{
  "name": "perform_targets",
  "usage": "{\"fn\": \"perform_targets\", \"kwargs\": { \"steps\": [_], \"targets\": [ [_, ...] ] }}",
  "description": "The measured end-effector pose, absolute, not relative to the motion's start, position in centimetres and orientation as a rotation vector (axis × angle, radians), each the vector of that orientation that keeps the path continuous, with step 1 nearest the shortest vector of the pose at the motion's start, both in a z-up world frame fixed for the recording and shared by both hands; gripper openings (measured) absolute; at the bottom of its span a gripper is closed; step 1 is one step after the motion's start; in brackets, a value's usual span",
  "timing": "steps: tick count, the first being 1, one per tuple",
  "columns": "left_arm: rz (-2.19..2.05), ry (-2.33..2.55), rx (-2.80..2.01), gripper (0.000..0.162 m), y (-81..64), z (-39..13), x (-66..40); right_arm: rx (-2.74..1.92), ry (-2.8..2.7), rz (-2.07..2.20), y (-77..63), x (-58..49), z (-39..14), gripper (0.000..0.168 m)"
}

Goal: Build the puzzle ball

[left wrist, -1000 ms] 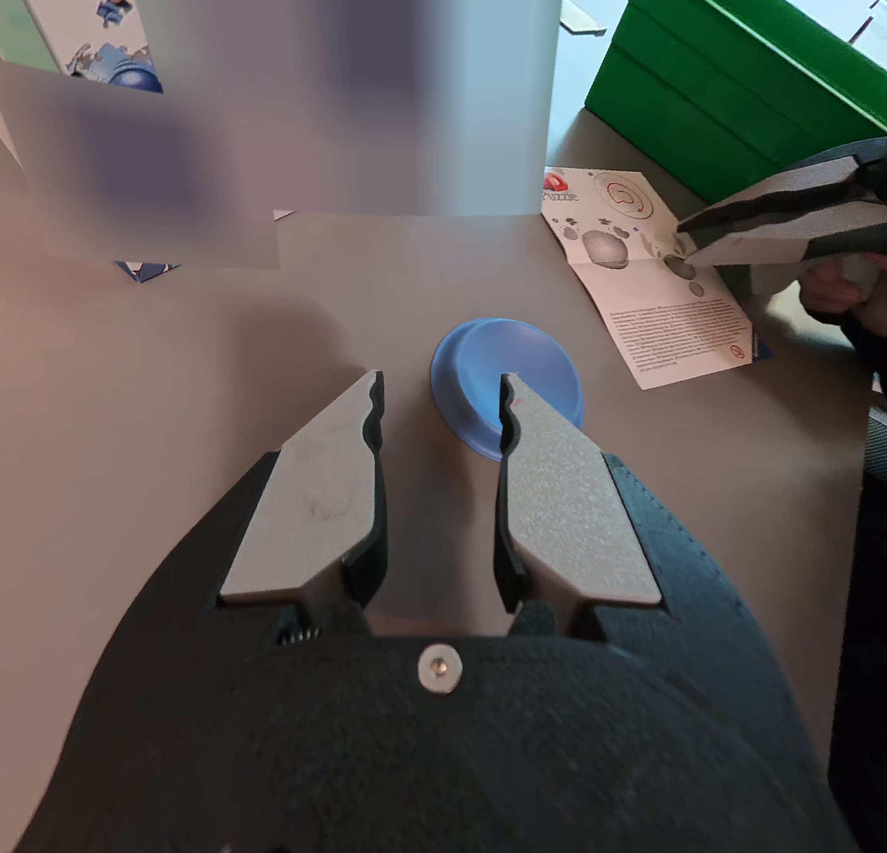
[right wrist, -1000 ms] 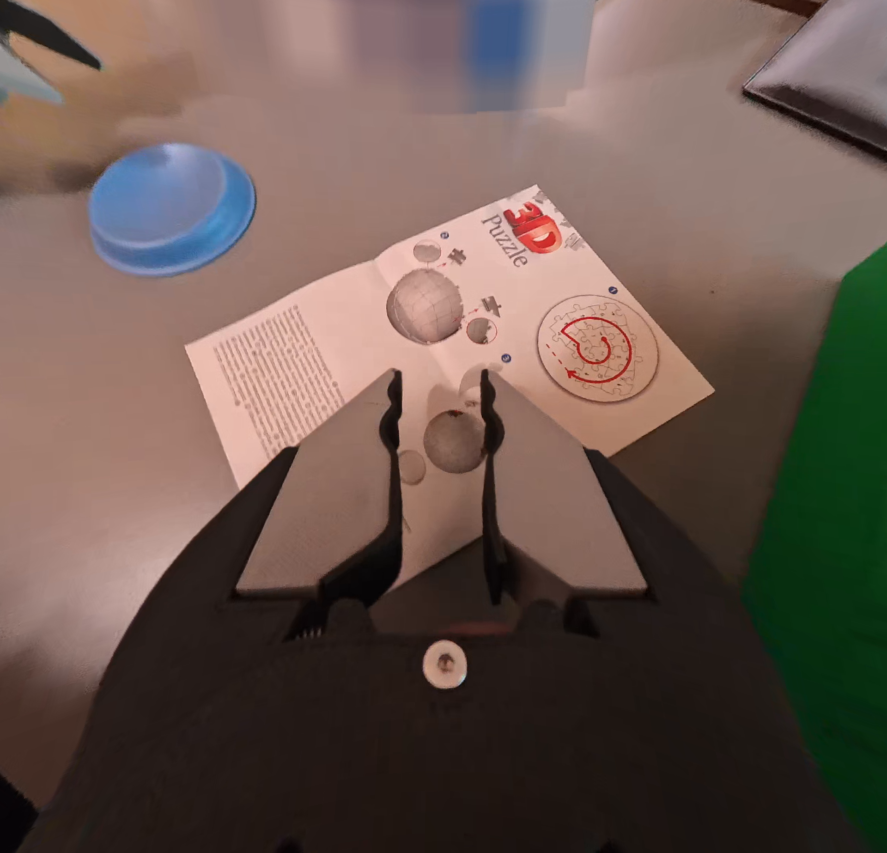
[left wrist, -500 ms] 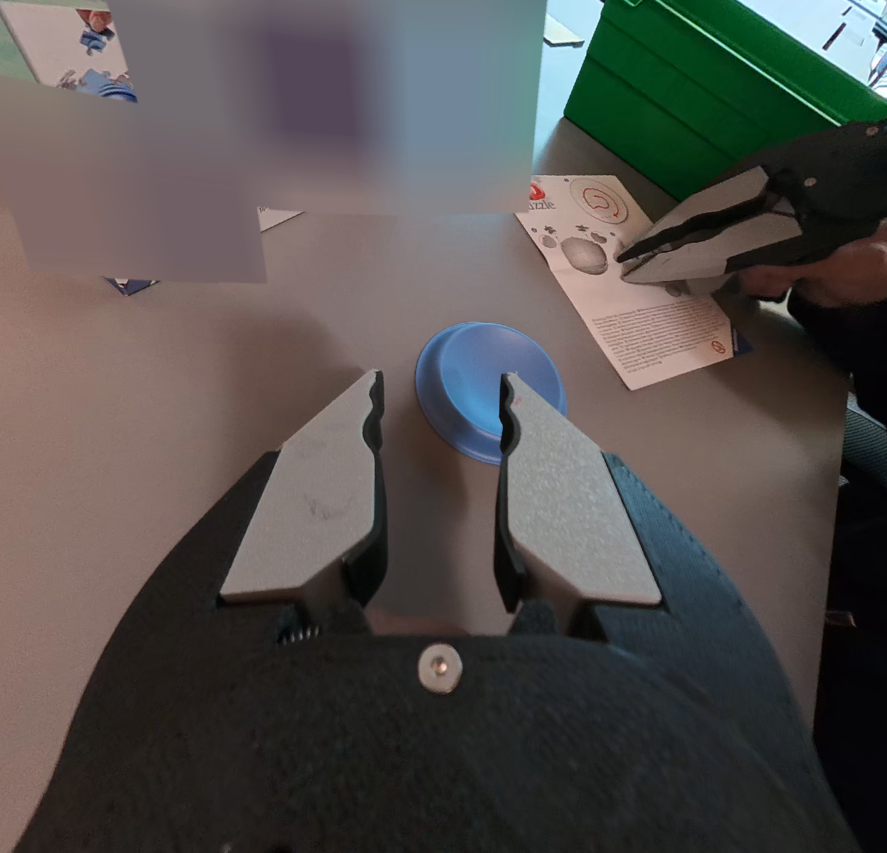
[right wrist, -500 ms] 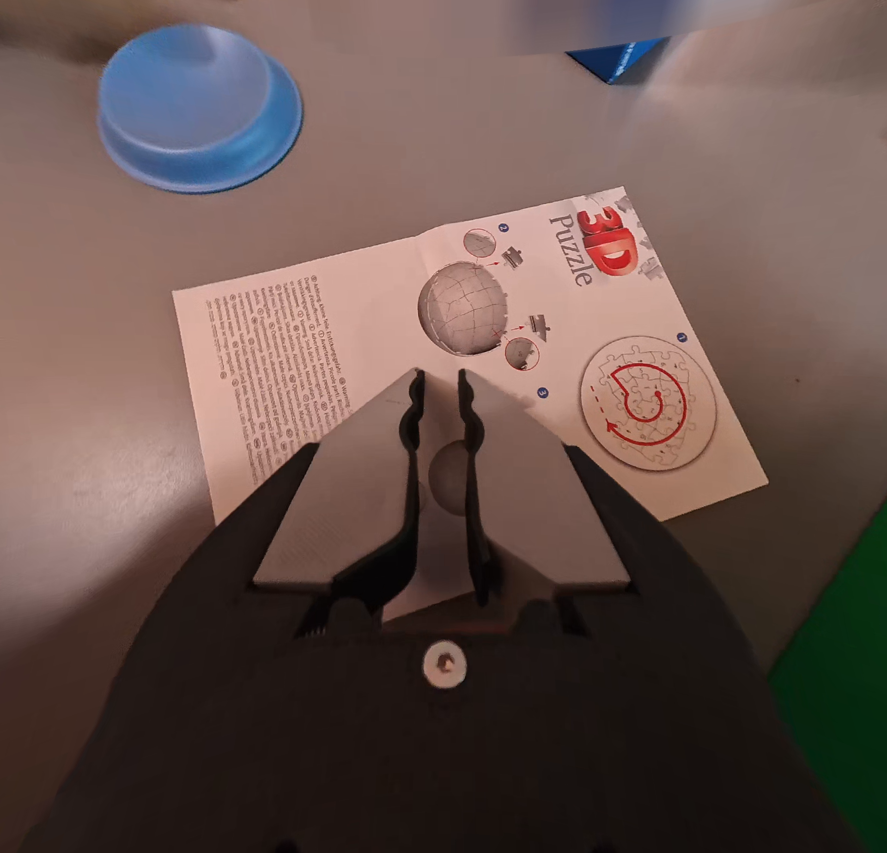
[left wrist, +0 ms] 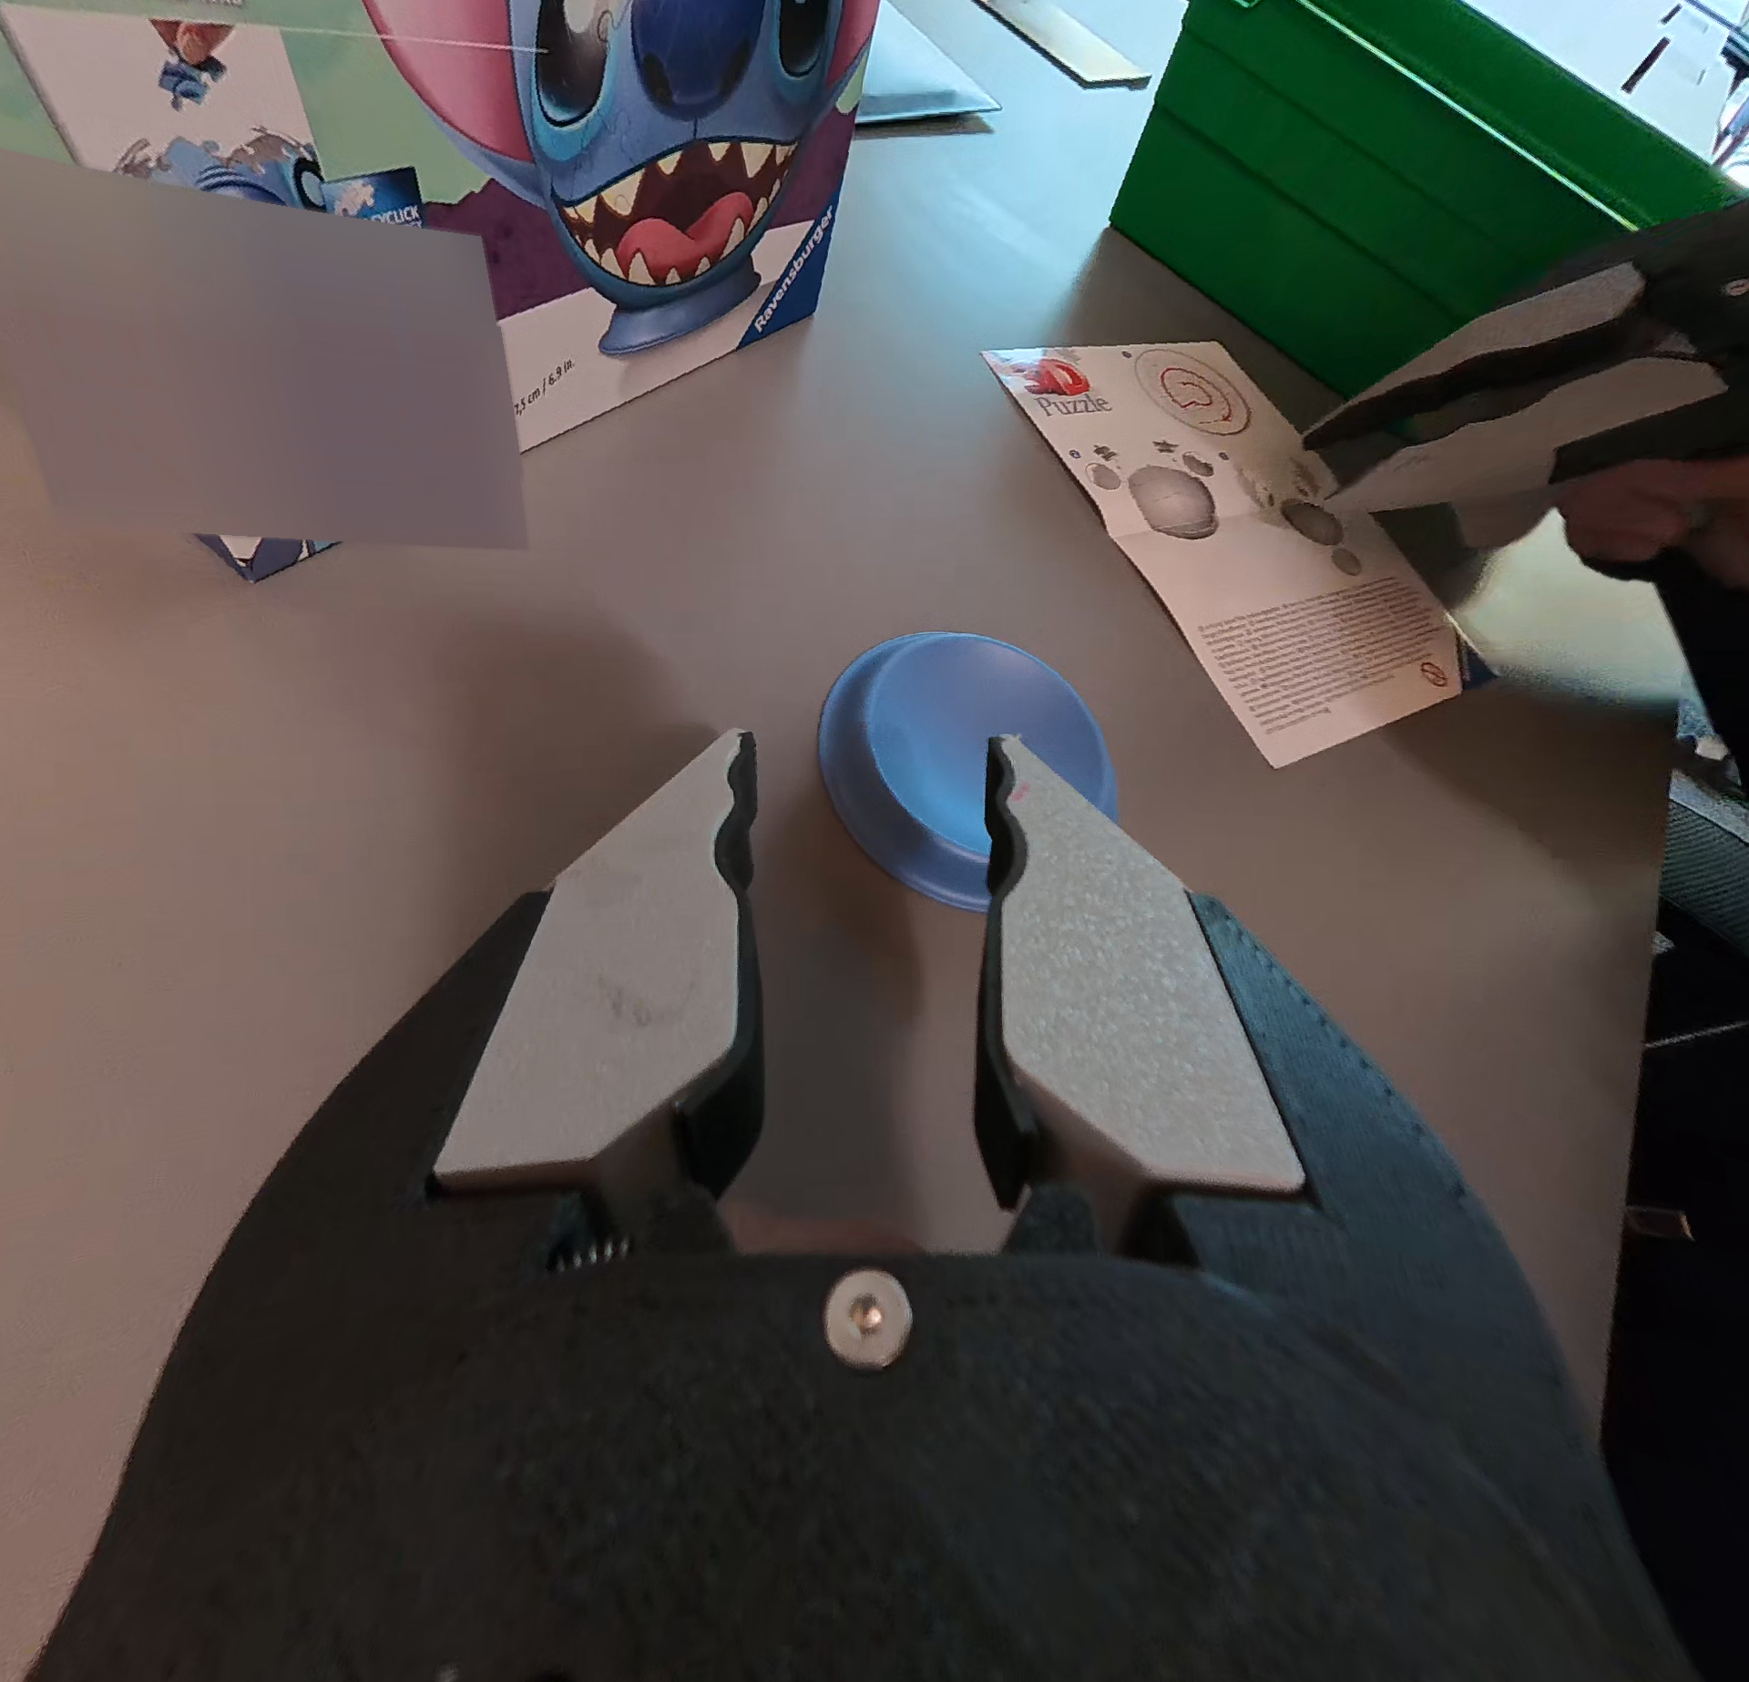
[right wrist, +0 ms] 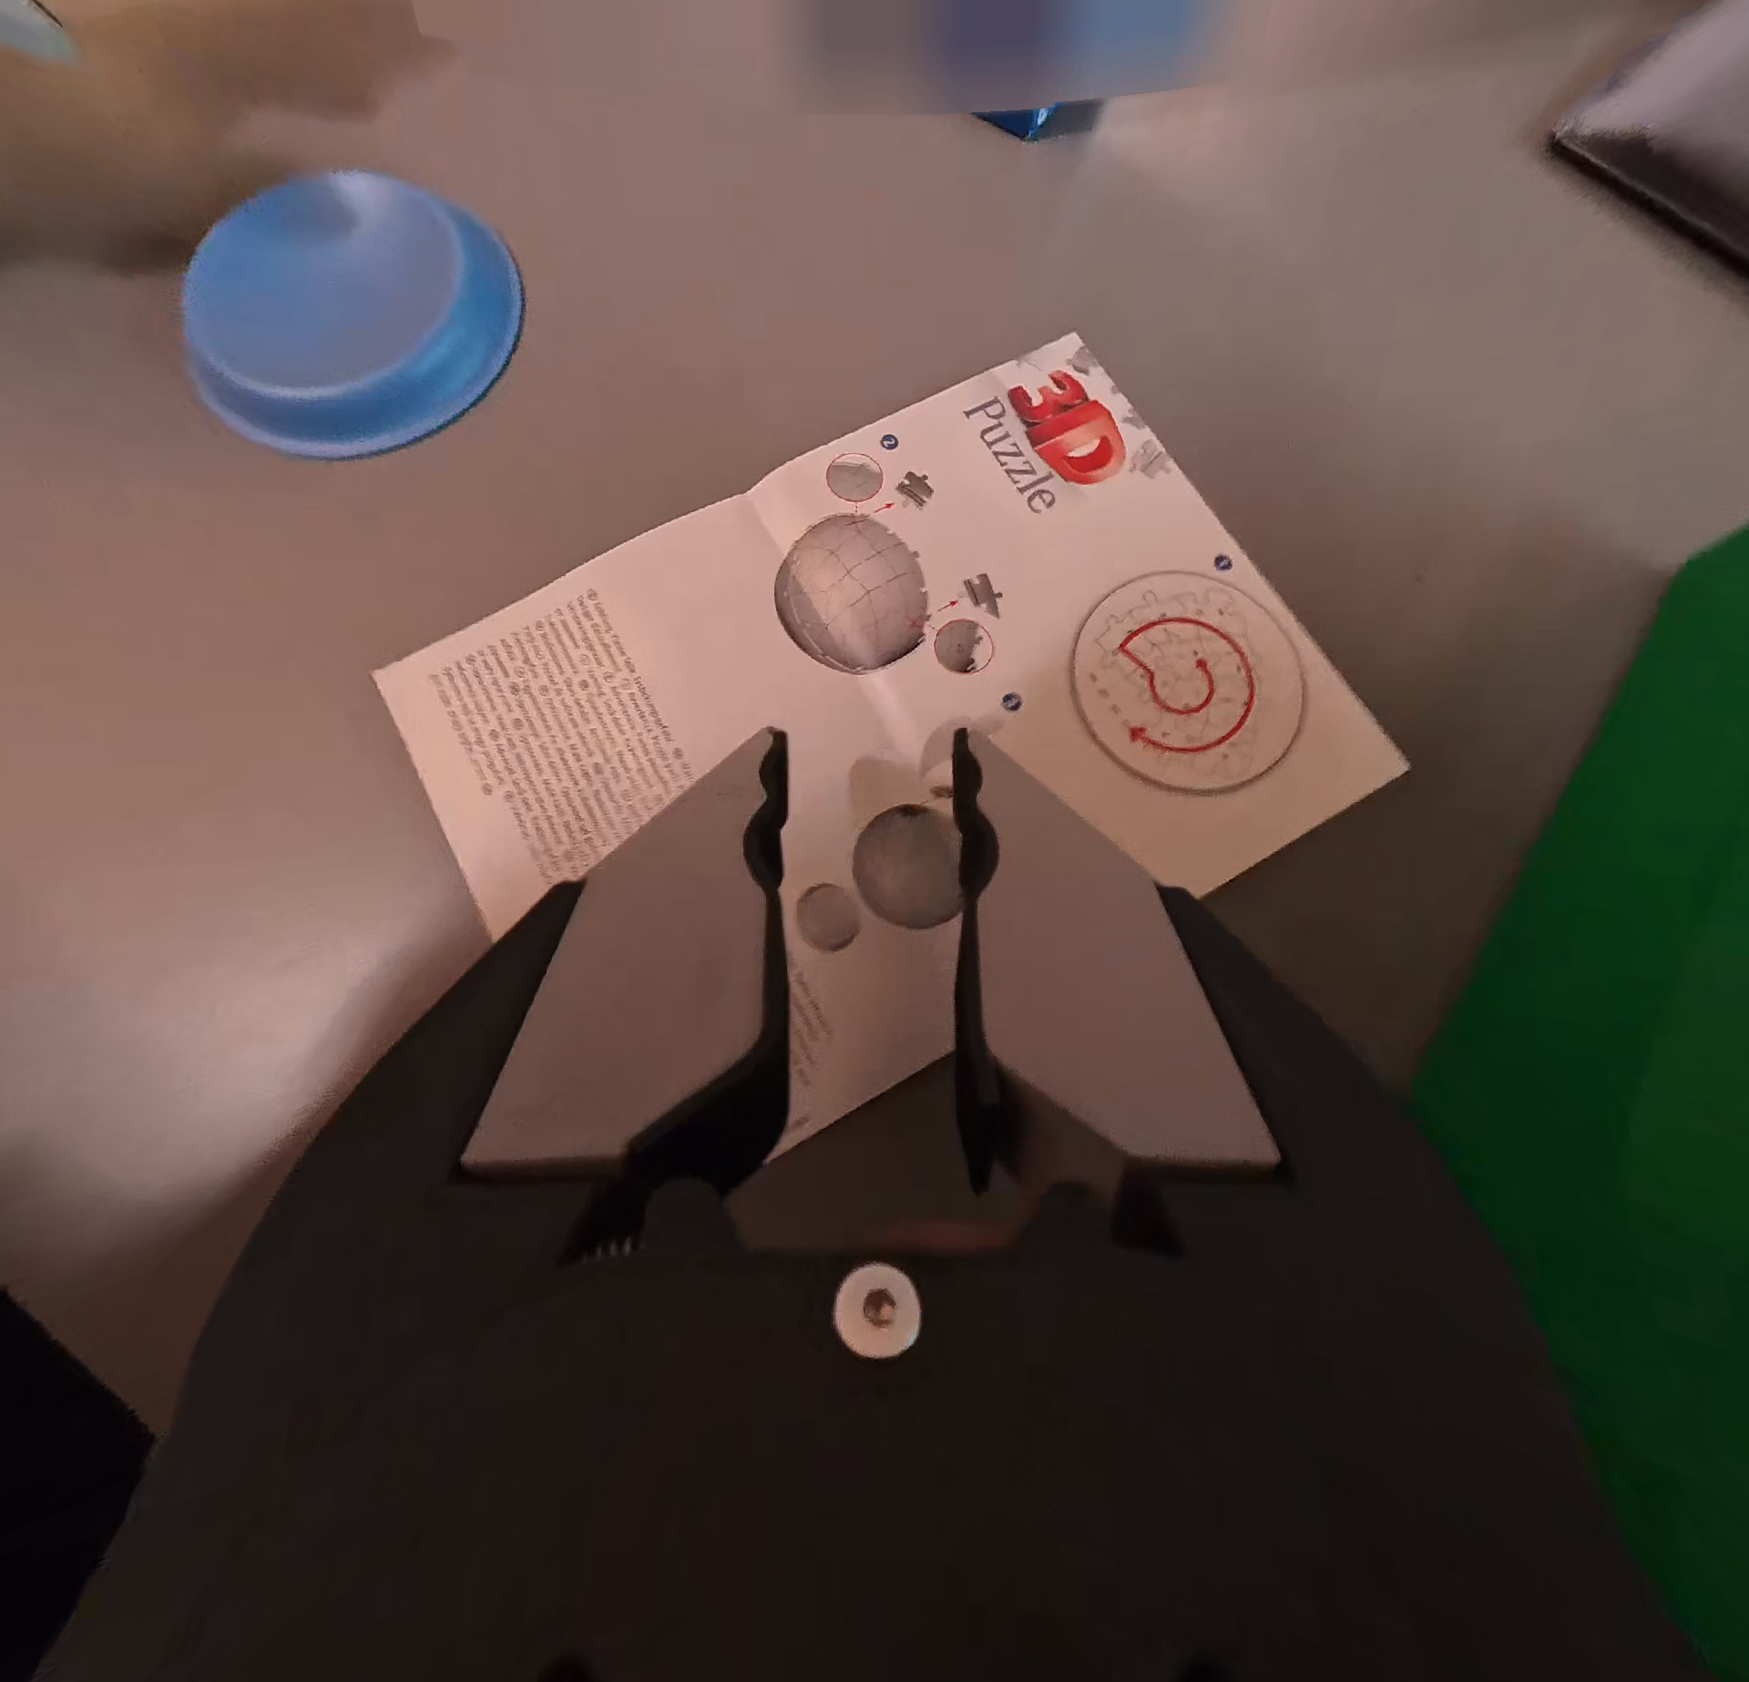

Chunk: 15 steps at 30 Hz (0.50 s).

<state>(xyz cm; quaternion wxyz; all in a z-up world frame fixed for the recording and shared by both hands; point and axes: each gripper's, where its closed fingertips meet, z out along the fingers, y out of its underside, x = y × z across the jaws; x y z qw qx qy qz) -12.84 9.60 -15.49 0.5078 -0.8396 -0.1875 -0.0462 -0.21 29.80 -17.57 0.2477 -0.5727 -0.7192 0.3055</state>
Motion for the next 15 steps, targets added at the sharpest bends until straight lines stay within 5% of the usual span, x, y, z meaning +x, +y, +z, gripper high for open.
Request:
{"fn": "perform_targets", "kwargs": {
  "steps": [1, 15],
  "targets": [
    [-0.111, -0.45, -2.023, 0.047, 9.6, -15.4, -12.8, -1.589, -1.941, 0.854, 29.5, 0.0, -17.6, 0.034],
    [-0.11, -0.468, -2.024, 0.047, 9.3, -15.6, -13.1, -1.487, -2.022, 0.809, 28.6, -0.7, -20.0, 0.025]
  ]
}}
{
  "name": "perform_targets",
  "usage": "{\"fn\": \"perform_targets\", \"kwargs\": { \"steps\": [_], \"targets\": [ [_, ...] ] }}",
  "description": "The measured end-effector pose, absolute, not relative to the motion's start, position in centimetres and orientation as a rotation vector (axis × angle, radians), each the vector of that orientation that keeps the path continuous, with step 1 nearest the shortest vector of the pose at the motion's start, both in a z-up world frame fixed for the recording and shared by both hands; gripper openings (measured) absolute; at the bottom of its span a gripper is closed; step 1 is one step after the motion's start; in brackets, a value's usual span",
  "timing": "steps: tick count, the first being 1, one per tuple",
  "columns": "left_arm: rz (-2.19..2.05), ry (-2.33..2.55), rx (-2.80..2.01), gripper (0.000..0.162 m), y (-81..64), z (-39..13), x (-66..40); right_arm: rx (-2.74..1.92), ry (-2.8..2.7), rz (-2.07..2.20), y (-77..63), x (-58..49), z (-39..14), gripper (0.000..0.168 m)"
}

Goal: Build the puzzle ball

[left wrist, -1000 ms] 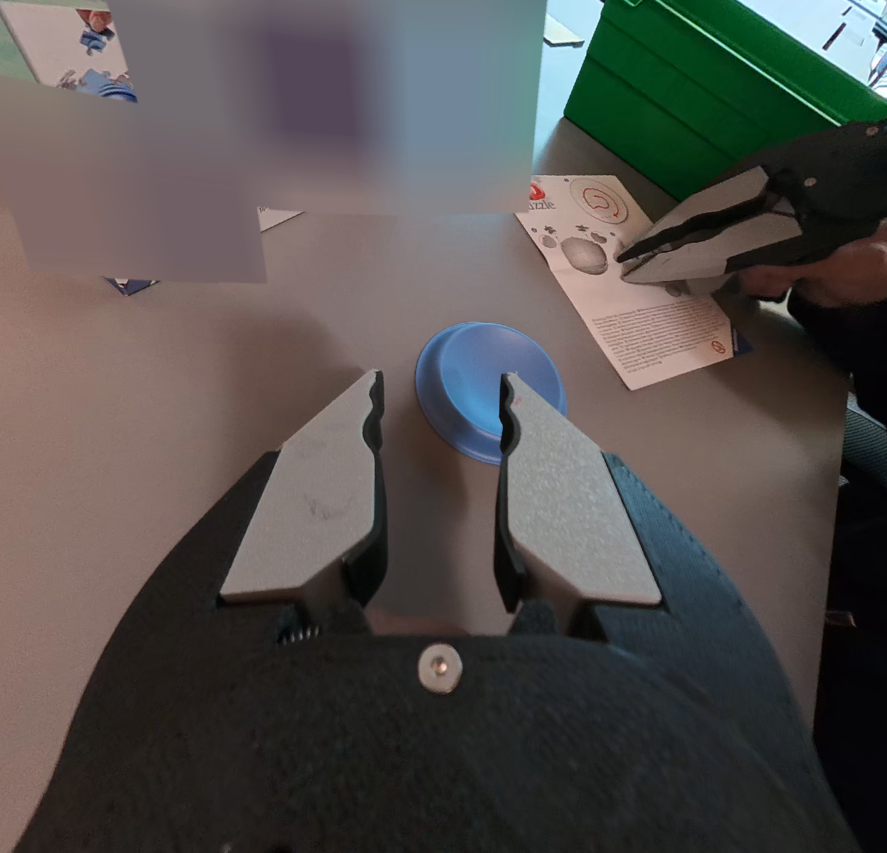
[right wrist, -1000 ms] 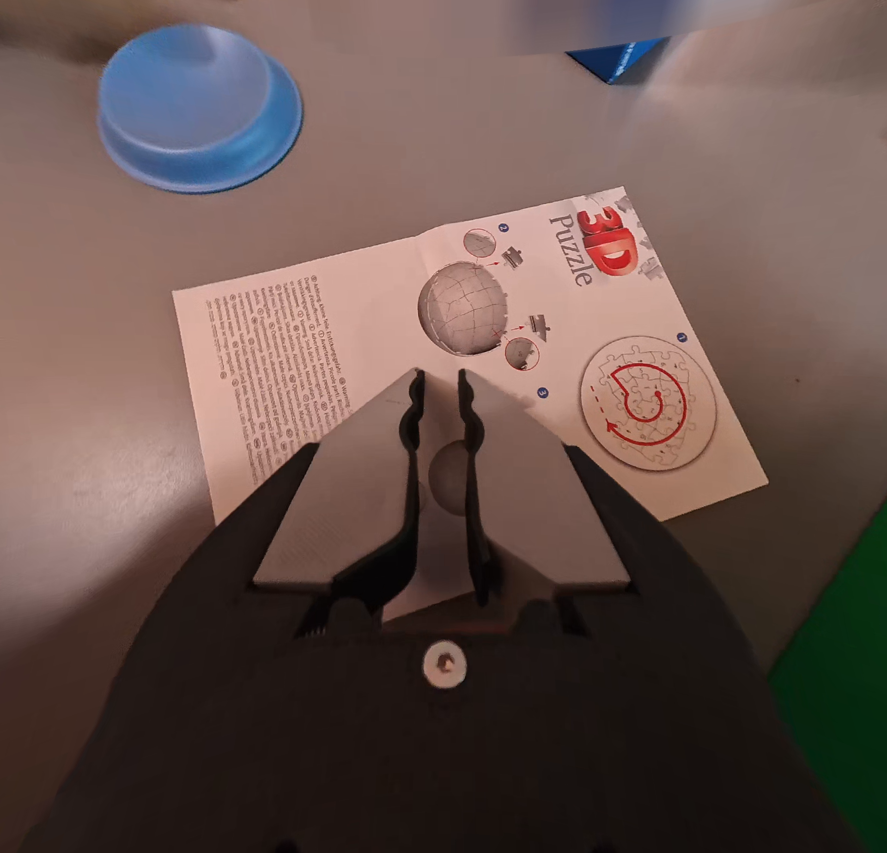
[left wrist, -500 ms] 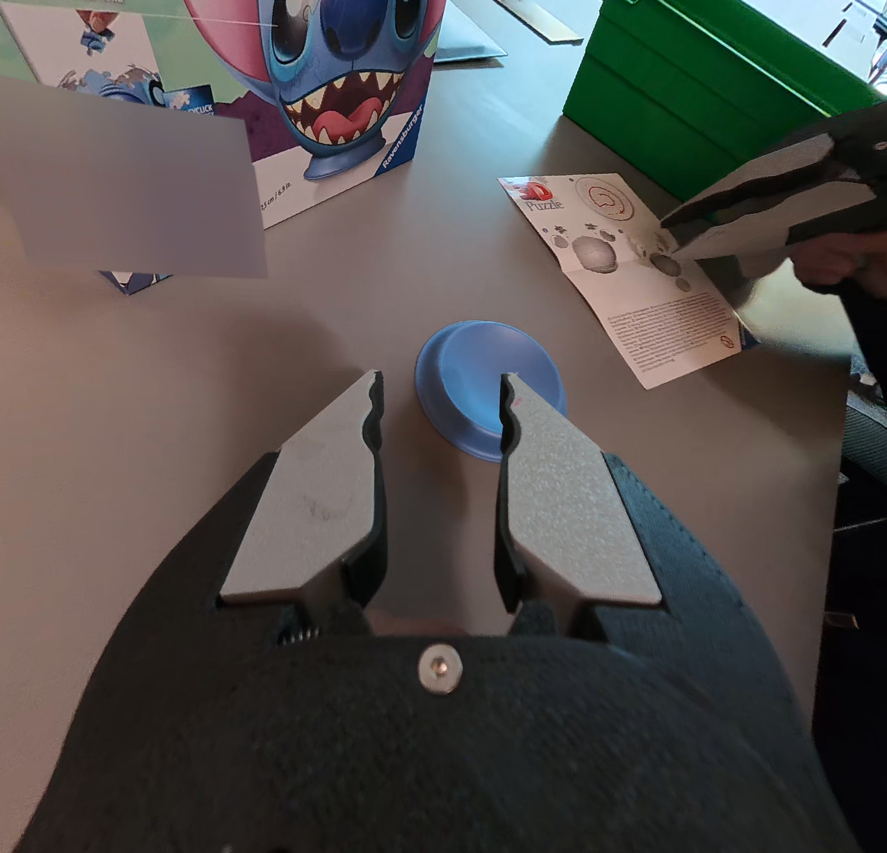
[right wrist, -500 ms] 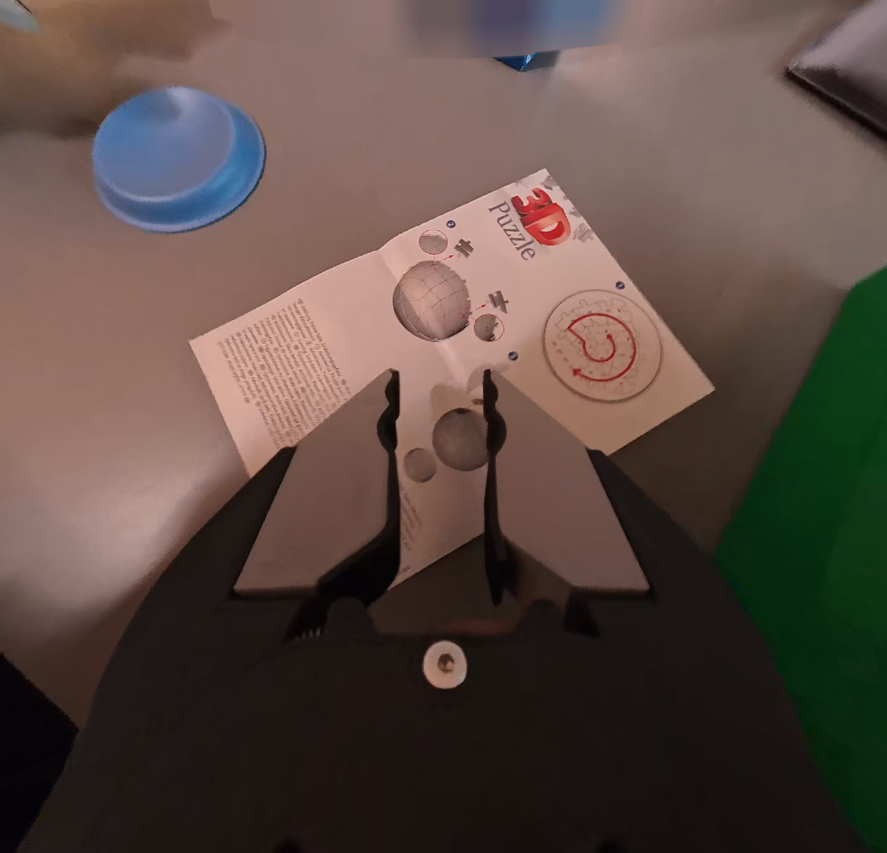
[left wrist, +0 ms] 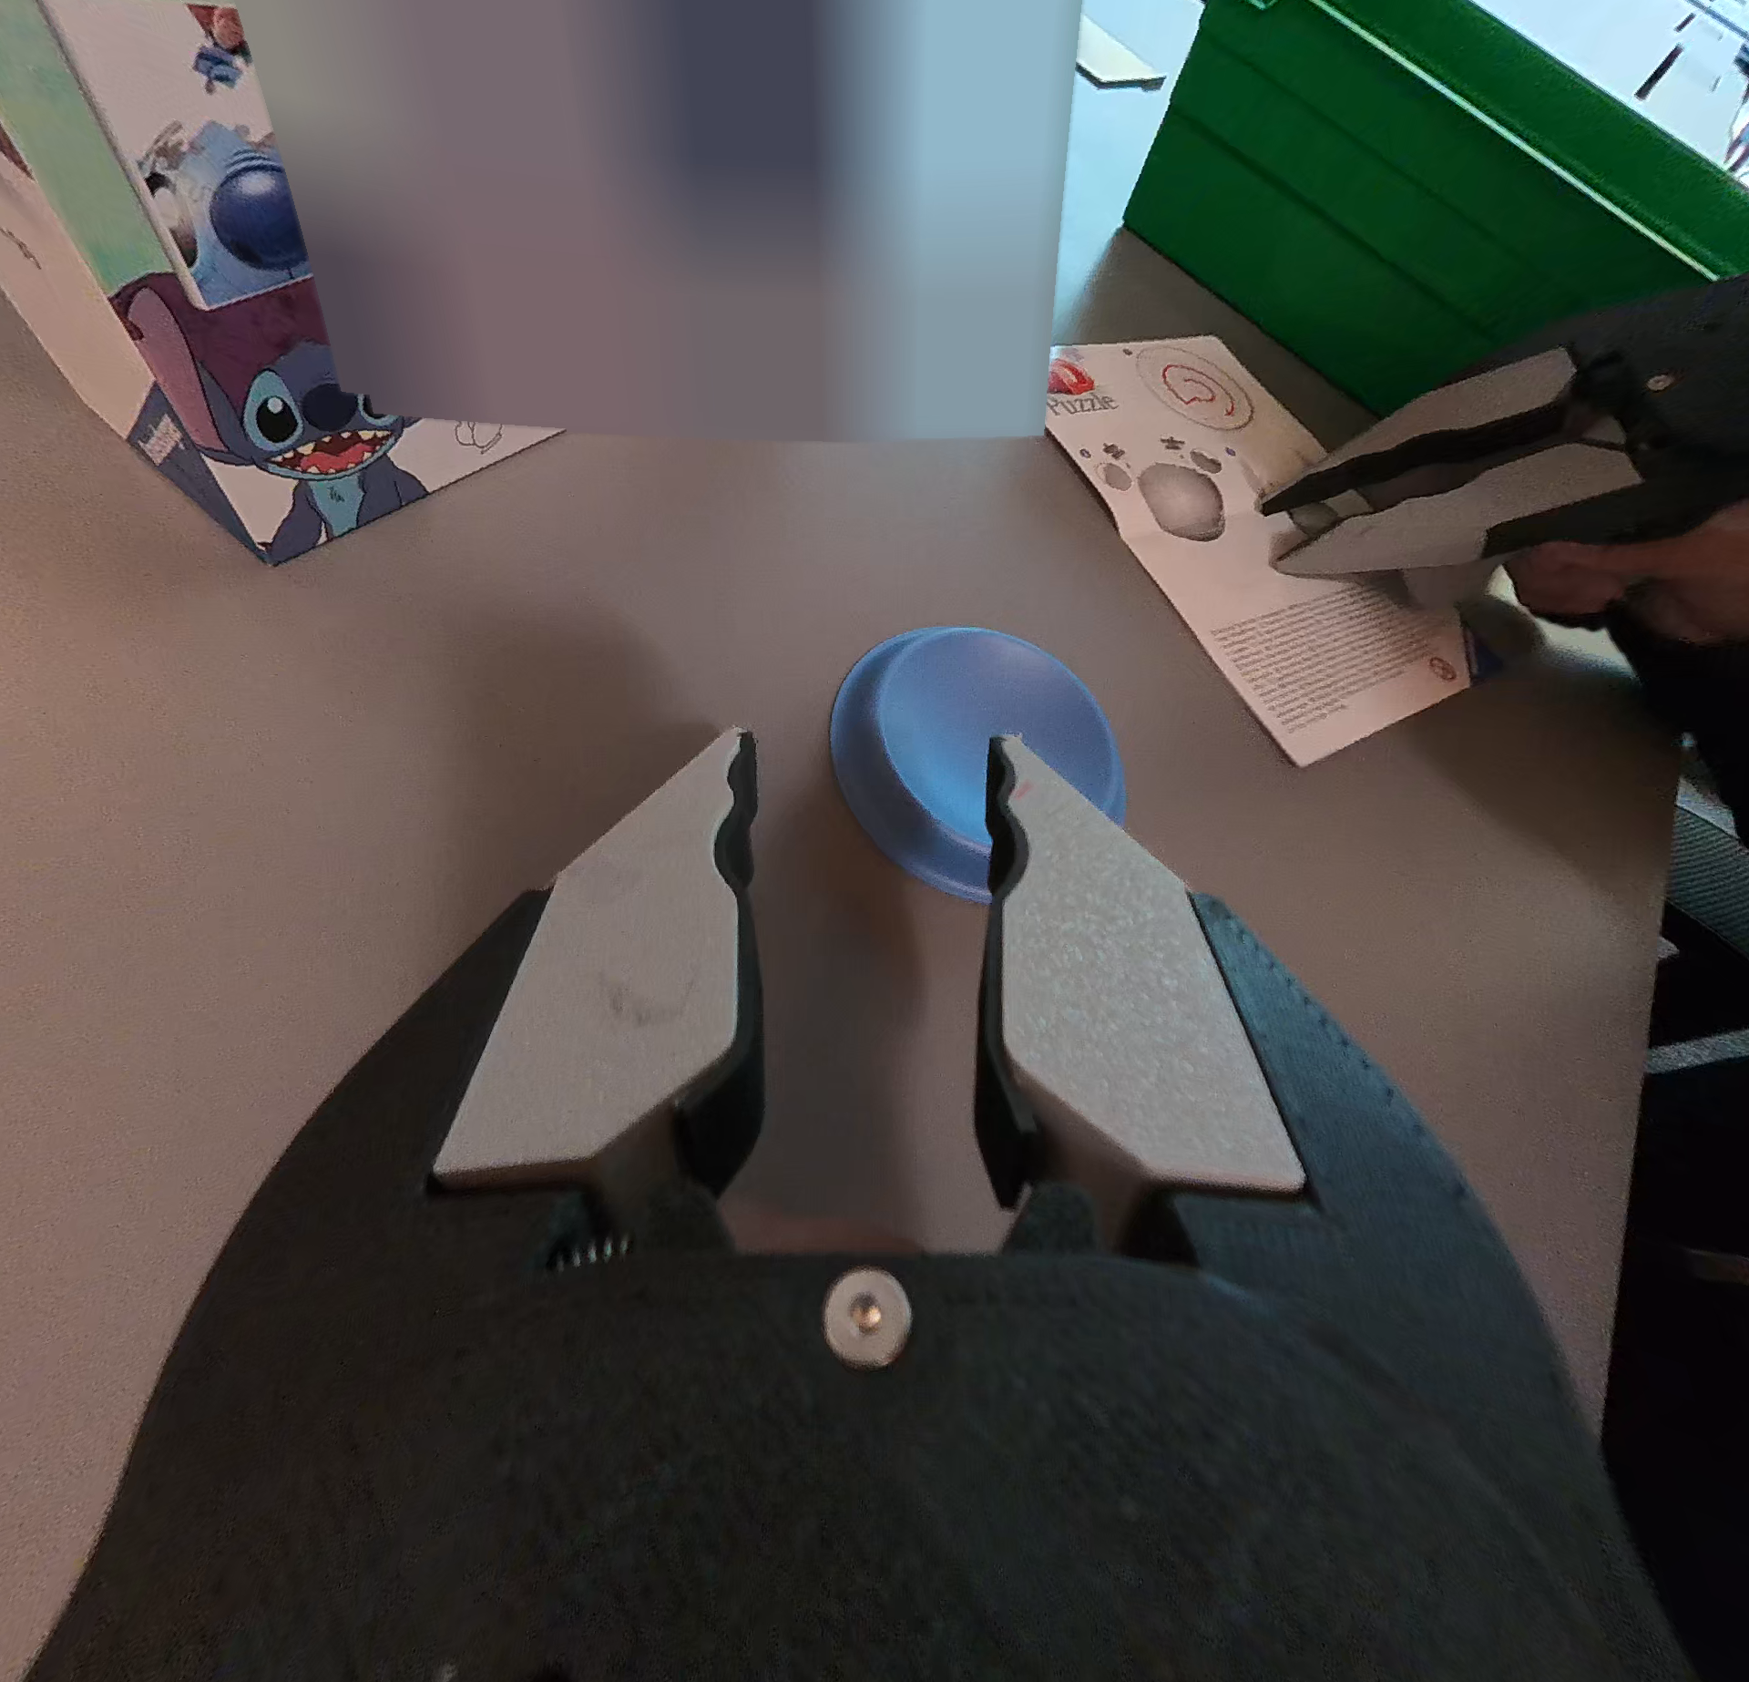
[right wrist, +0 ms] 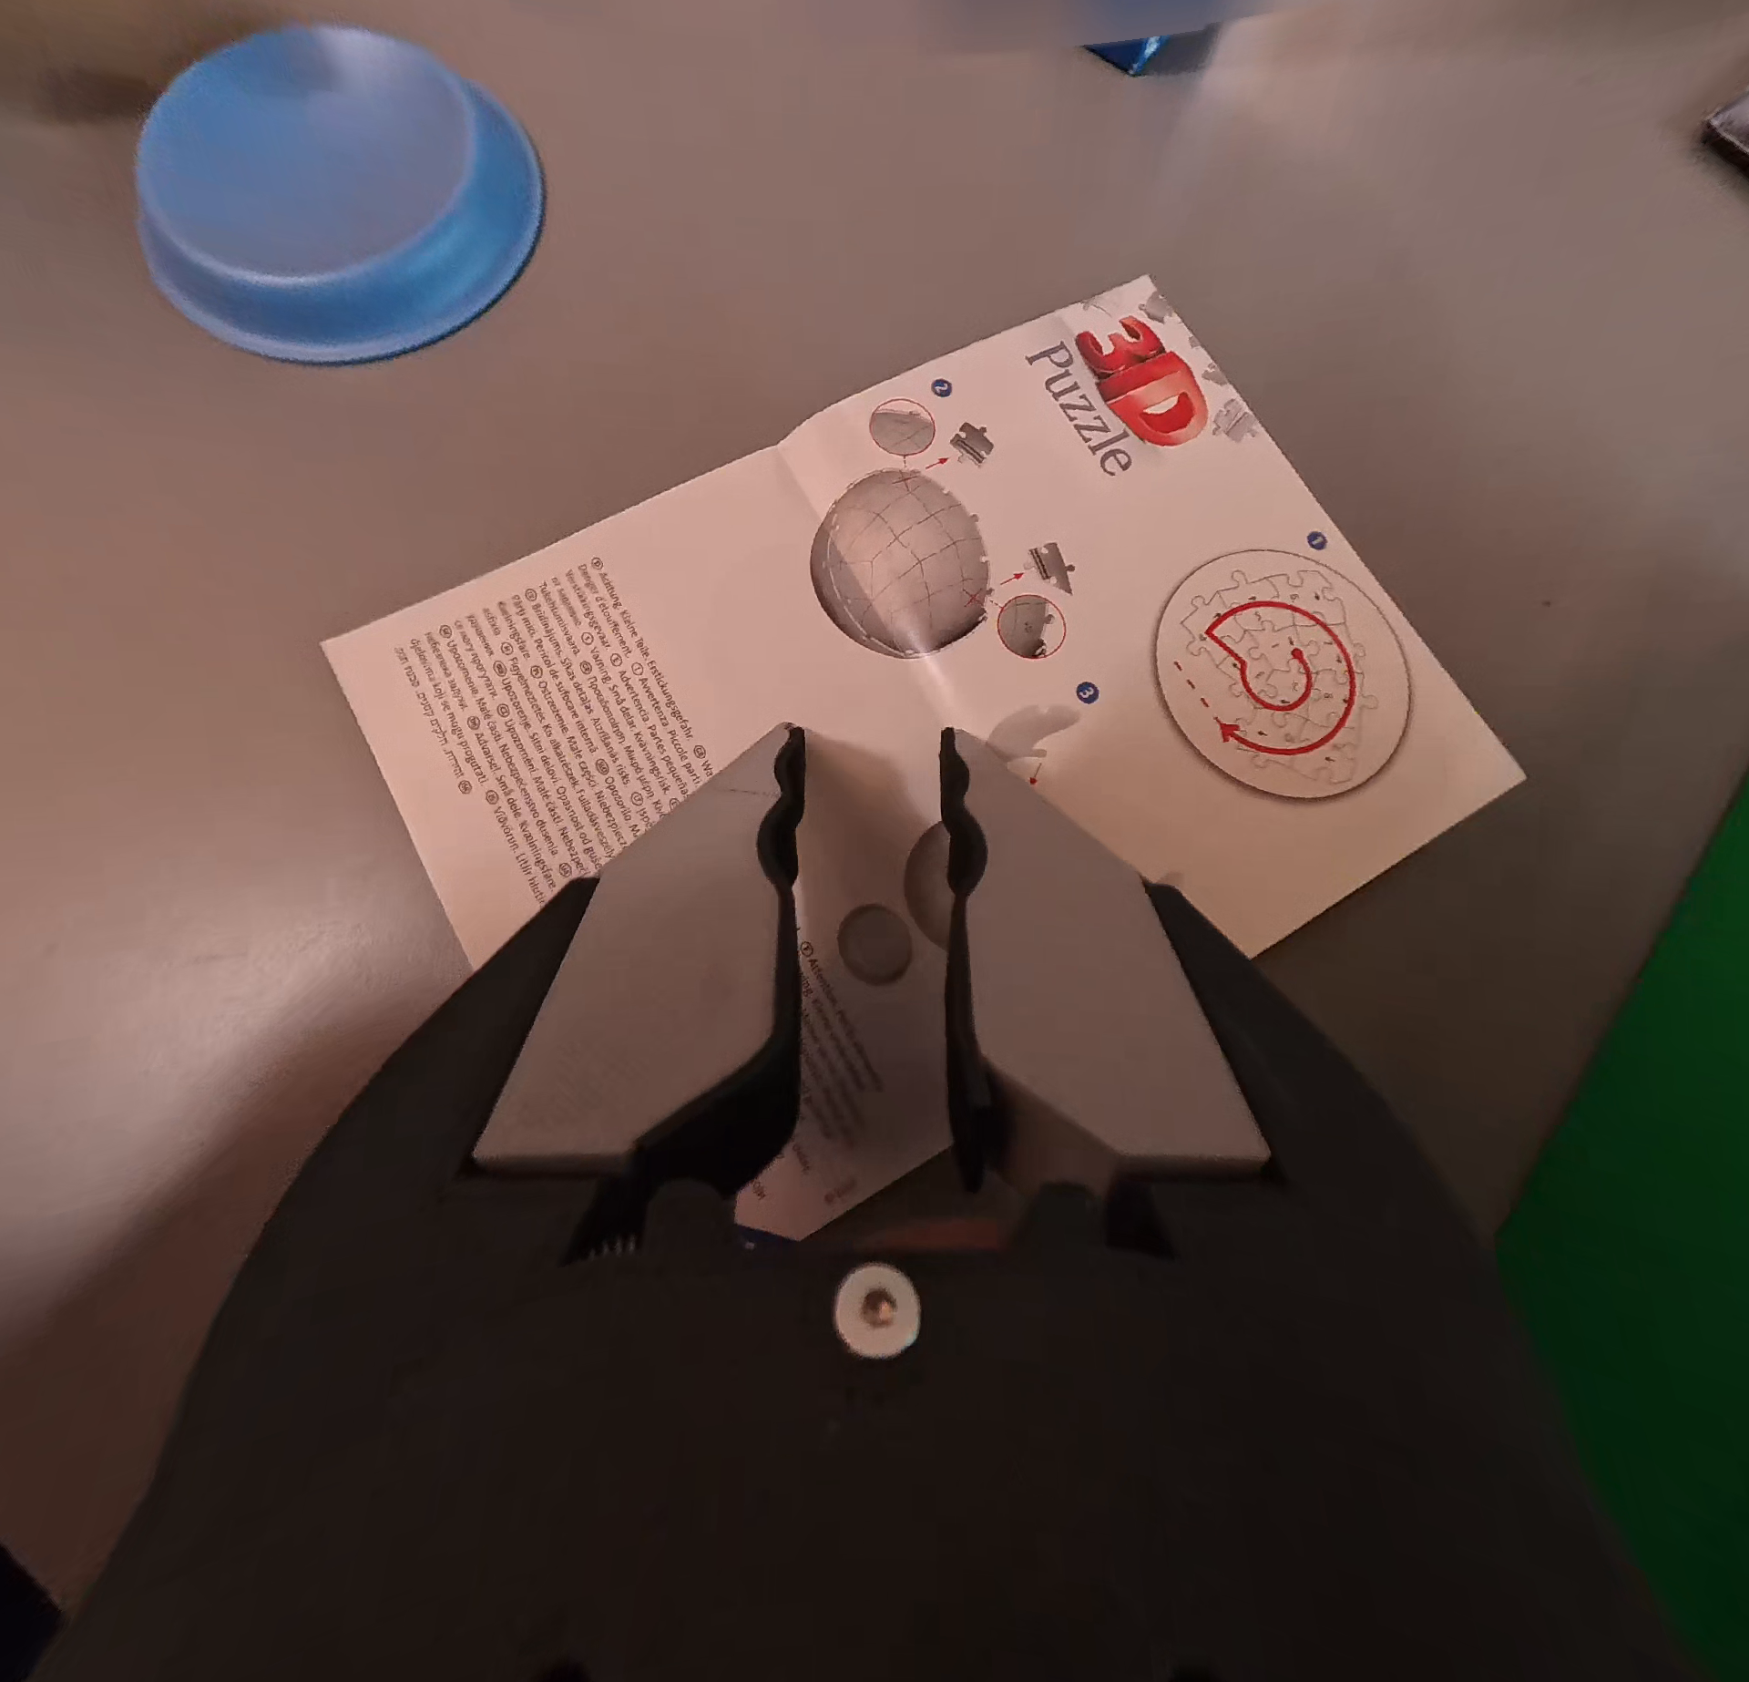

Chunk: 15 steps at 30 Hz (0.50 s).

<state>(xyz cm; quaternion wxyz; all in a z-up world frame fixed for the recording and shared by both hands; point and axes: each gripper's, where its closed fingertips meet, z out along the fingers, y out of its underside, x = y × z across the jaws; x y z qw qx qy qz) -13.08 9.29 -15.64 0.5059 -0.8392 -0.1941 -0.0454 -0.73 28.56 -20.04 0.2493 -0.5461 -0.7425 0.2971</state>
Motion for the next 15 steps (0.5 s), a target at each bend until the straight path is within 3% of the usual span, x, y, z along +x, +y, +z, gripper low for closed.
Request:
{"fn": "perform_targets", "kwargs": {
  "steps": [4, 8, 15],
  "targets": [
    [-0.079, -0.458, -2.068, 0.048, 9.2, -16.5, -13.1, -1.443, -2.143, 0.801, 28.7, -0.2, -20.1, 0.026],
    [-0.096, -0.448, -2.076, 0.048, 9.3, -16.6, -12.9, -1.422, -2.146, 0.687, 29.9, -0.1, -19.4, 0.038],
    [-0.228, -0.264, -1.992, 0.053, 9.9, -14.2, -9.8, -1.416, -1.887, 0.914, 29.5, 0.4, -15.2, 0.034]
  ]
}}
